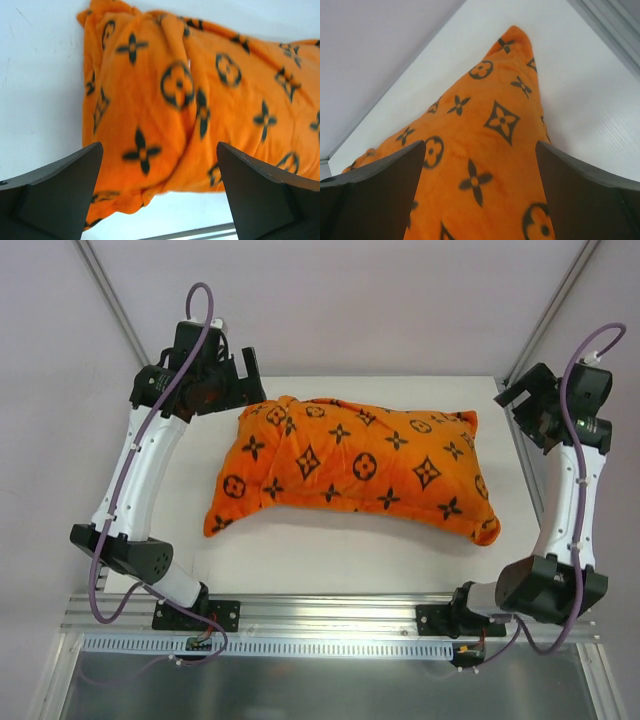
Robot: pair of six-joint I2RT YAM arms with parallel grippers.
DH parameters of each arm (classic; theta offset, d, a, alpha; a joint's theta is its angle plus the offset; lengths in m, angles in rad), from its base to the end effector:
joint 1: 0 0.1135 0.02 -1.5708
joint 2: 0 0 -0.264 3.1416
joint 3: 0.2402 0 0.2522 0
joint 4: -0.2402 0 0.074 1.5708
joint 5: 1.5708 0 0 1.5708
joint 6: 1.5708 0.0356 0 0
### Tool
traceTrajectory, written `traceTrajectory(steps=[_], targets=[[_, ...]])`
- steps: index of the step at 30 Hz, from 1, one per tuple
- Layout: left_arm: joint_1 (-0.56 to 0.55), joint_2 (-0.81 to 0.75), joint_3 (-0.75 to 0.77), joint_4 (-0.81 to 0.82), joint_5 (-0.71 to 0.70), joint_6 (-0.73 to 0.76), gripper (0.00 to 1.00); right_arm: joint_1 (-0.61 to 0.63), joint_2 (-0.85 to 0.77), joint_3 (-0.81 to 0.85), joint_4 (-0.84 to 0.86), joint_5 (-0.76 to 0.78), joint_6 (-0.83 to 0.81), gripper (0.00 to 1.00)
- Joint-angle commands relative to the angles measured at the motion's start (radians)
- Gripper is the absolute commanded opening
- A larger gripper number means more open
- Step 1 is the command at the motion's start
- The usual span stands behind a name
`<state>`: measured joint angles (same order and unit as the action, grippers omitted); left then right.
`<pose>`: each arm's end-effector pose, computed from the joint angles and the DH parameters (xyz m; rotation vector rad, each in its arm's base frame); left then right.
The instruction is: Remove the pillowcase from the pillow
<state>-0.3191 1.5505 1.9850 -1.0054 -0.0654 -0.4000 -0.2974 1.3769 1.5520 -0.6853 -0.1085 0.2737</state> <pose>0.2891 -0.0931 0.4758 -0.1259 2.1571 -0.3491 0.2835 -0.0829 0.4209 0.5219 2.0126 0.0984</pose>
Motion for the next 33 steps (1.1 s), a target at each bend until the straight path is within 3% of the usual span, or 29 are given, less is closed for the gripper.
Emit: traceTrajectory(steps=[1,4,7,10,16,19,24,25,26,27,28,29,30,31,33], targets=[[0.002,-0.059,-0.011,-0.032,0.058,0.012,0.99,0.004,-0.186,-0.010,0.026,0.009,-0.064,0.96],[0.002,-0.078,-0.069,-0.025,0.050,0.016,0.99,0.038,-0.226,-0.059,0.032,-0.037,-0.096,0.96],[0.002,-0.102,-0.155,-0.010,0.055,0.021,0.99,0.167,-0.252,-0.104,0.036,-0.007,-0.164,0.96],[0.002,-0.131,-0.262,0.011,0.048,0.001,0.99,0.380,-0.256,-0.142,-0.002,0.085,-0.249,0.96],[0.003,-0.167,-0.451,0.074,0.056,-0.007,0.99,0.827,-0.173,-0.256,-0.019,0.242,-0.226,0.96],[0.003,-0.153,-0.476,0.093,0.091,-0.005,0.99,0.931,-0.087,-0.270,0.013,0.291,-0.189,0.96],[0.005,-0.060,-0.477,0.134,0.087,-0.002,0.95,0.919,0.000,-0.369,0.135,0.309,-0.110,0.99],[0.008,-0.038,-0.474,0.142,0.113,-0.006,0.90,0.890,0.010,-0.380,0.135,0.314,-0.103,0.92],[0.009,-0.005,-0.473,0.161,0.148,-0.013,0.83,0.873,0.014,-0.391,0.135,0.314,-0.094,0.63],[0.008,0.006,-0.474,0.178,0.226,-0.014,0.78,0.857,0.013,-0.417,0.135,0.316,-0.091,0.49],[0.008,0.023,-0.486,0.197,0.257,-0.020,0.62,0.822,-0.004,-0.431,0.132,0.326,-0.085,0.16],[0.009,0.029,-0.494,0.227,0.278,-0.023,0.51,0.801,-0.019,-0.446,0.132,0.325,-0.079,0.05],[0.008,0.036,-0.500,0.235,0.294,-0.028,0.39,0.778,-0.039,-0.478,0.130,0.323,-0.076,0.01],[0.008,0.043,-0.506,0.235,0.296,-0.033,0.18,0.732,-0.086,-0.498,0.130,0.325,-0.074,0.01],[0.008,0.040,-0.541,0.235,0.309,-0.037,0.00,0.648,-0.143,-0.539,0.135,0.331,-0.071,0.01]])
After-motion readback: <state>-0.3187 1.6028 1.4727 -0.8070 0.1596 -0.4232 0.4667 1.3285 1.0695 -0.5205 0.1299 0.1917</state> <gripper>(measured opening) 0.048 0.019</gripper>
